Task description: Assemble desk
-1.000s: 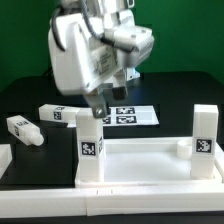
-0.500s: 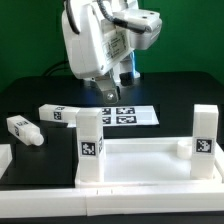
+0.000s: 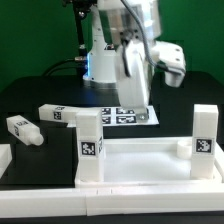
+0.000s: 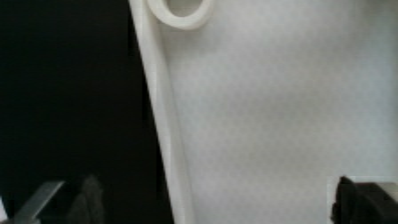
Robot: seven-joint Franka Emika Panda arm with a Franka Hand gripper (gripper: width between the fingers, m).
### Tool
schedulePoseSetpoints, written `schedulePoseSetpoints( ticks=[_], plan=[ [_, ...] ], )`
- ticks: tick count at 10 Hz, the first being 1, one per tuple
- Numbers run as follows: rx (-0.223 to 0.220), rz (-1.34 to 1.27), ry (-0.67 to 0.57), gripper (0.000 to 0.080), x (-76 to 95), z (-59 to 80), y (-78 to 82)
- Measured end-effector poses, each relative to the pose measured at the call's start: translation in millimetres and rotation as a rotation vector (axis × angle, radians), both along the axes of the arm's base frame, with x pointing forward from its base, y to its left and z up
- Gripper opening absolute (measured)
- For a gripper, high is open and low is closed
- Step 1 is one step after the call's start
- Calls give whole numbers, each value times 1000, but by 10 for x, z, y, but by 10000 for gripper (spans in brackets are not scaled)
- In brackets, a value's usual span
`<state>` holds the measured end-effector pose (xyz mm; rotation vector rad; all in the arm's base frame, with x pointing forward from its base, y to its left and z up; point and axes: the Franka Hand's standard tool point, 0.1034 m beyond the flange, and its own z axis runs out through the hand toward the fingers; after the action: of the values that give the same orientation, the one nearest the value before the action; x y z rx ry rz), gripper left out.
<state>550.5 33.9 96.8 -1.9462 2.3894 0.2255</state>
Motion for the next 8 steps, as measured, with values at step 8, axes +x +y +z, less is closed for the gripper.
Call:
schedulePoseSetpoints(
  ticks=[8],
  plan=[
    [-107, 28, 28, 649, -419, -776, -14]
  ],
)
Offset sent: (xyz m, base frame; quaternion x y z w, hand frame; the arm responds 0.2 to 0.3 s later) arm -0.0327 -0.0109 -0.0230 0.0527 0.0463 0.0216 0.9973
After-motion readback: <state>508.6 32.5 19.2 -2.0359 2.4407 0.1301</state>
